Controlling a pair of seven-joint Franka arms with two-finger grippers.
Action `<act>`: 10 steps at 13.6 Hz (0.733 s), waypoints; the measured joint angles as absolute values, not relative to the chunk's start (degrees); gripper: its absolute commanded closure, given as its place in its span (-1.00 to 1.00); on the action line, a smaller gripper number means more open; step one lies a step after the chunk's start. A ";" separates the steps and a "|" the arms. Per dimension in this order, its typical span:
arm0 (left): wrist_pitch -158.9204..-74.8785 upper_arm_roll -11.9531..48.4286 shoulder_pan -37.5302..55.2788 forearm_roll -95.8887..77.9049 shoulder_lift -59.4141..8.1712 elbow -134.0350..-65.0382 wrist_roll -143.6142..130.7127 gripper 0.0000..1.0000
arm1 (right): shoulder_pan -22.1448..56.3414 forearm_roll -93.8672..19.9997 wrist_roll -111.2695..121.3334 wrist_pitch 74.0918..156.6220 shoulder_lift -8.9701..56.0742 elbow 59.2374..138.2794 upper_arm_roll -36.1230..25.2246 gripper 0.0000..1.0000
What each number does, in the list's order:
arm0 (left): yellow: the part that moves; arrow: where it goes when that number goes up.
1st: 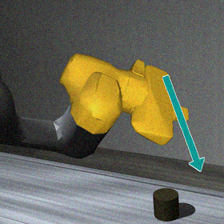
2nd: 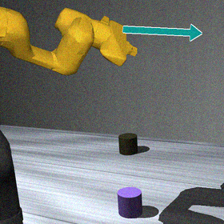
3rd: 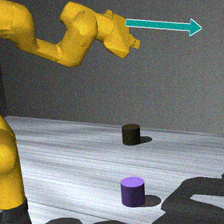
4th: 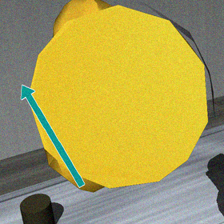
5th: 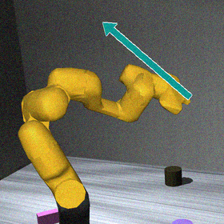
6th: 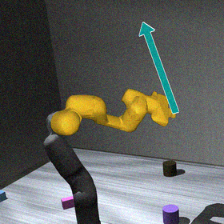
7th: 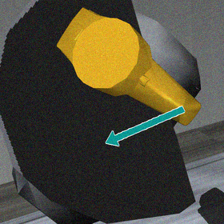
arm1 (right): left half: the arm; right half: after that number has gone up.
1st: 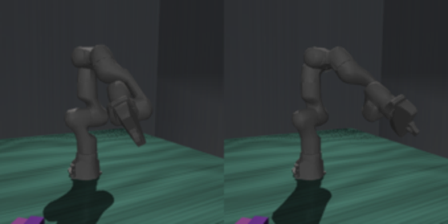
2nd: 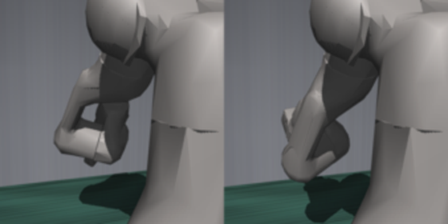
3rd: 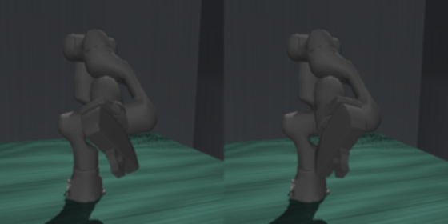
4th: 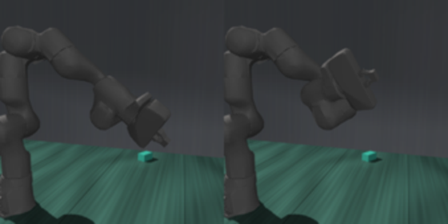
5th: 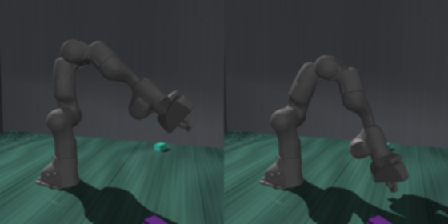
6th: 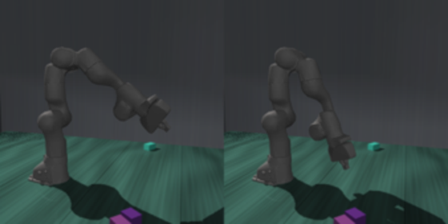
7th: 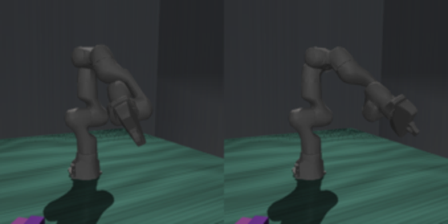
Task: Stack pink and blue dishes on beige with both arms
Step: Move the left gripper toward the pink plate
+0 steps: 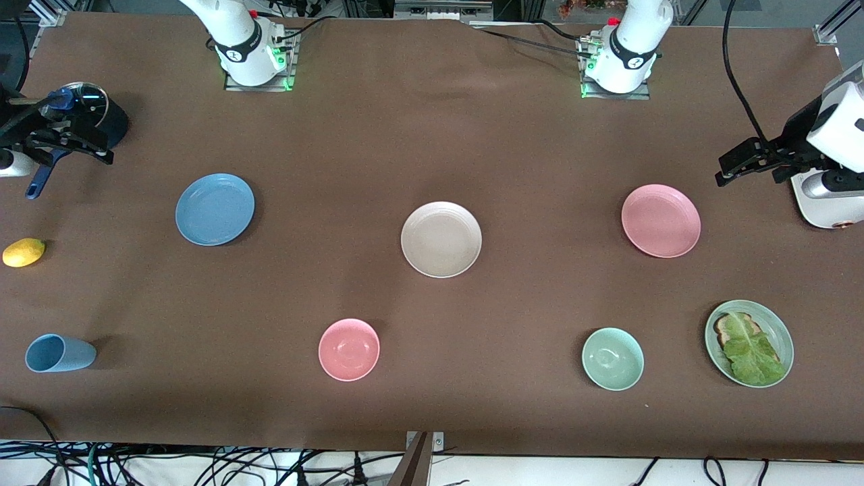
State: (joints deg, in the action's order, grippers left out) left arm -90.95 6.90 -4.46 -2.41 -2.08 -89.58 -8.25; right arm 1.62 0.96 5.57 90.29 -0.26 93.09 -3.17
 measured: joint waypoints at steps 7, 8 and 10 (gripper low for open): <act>-90.95 6.97 -4.41 -2.41 -2.09 -89.57 -8.20 -1.00 | 1.62 0.96 5.57 89.84 -0.35 93.09 -3.20 -1.00; -90.95 6.97 -4.40 -2.41 -2.09 -89.57 -8.17 -1.00 | 1.62 0.96 5.57 89.79 -0.36 93.09 -3.20 -1.00; -90.95 7.04 -4.38 -2.41 -2.09 -89.57 -8.05 -1.00 | 1.62 0.96 5.57 89.73 -0.36 93.08 -3.20 -1.00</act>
